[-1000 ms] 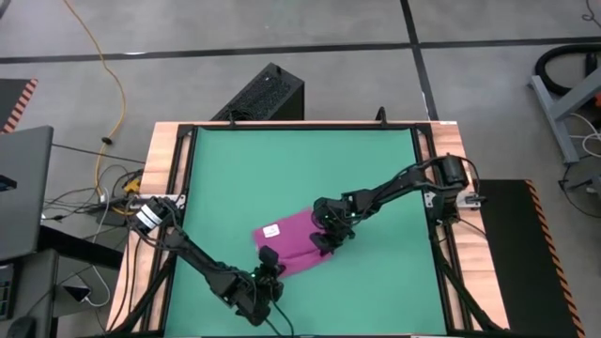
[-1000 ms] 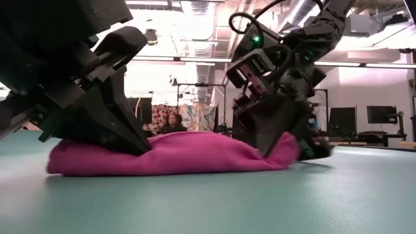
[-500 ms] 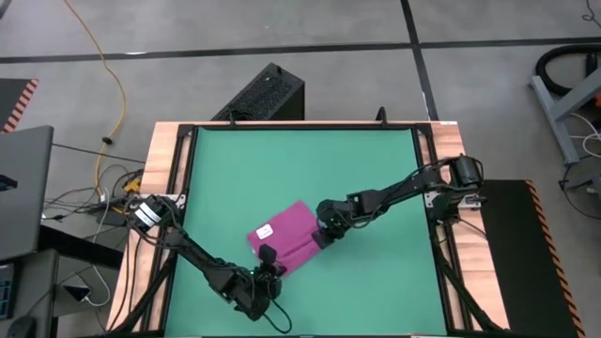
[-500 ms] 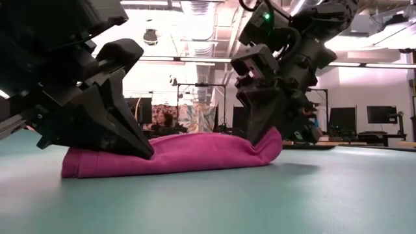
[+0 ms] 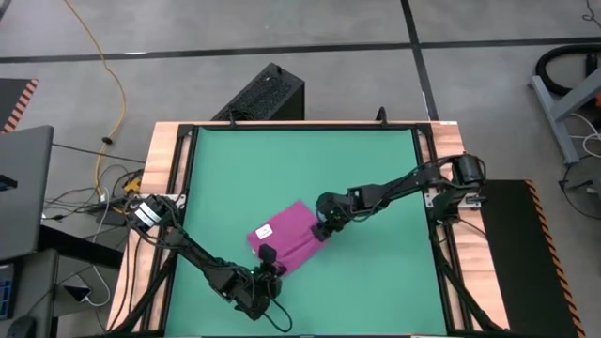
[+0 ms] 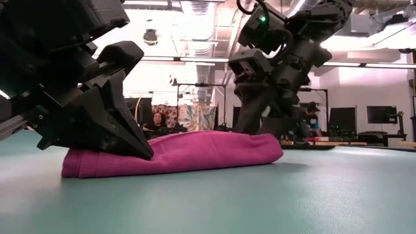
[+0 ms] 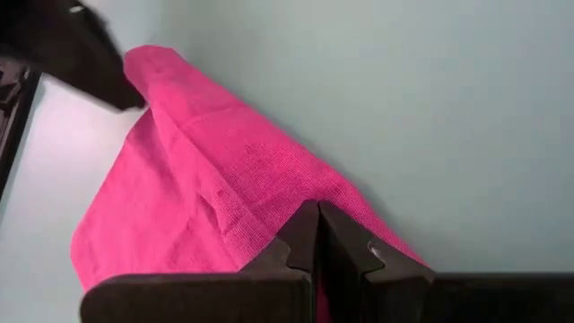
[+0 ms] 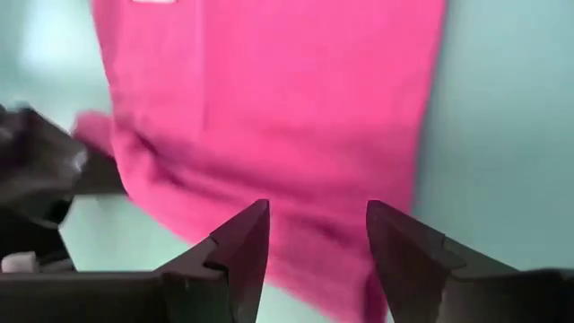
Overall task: Roll towel
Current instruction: Roll the pink towel
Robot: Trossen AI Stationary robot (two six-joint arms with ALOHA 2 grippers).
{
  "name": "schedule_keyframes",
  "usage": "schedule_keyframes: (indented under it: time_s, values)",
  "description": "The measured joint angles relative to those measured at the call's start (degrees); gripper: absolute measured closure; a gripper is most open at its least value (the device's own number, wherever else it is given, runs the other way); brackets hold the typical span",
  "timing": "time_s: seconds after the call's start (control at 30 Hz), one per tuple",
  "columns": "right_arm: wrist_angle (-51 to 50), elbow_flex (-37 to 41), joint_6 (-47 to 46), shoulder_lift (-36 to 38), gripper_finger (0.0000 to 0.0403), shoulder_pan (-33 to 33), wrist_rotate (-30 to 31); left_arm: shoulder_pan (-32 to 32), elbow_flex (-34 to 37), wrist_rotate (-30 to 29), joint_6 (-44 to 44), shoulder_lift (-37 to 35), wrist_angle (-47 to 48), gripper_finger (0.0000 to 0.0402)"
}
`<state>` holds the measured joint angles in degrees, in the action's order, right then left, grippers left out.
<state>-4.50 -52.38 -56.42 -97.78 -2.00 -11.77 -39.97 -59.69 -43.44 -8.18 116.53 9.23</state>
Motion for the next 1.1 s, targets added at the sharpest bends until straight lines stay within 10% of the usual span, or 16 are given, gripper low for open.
schedule_keyframes:
  time_s: [0.4, 1.1]
  values:
    - [-1.61, -0.14, 29.25, 11.72, 0.0229, -5.17, 5.95, 0.20, 0.63, 3.07, 6.70, -6.35, 4.73, 0.0402]
    - [17.21, -0.09, 41.43, -1.83, 0.0285, -12.64, 5.11, 5.61, 3.43, 2.70, 2.48, -14.08, 9.32, 0.0401]
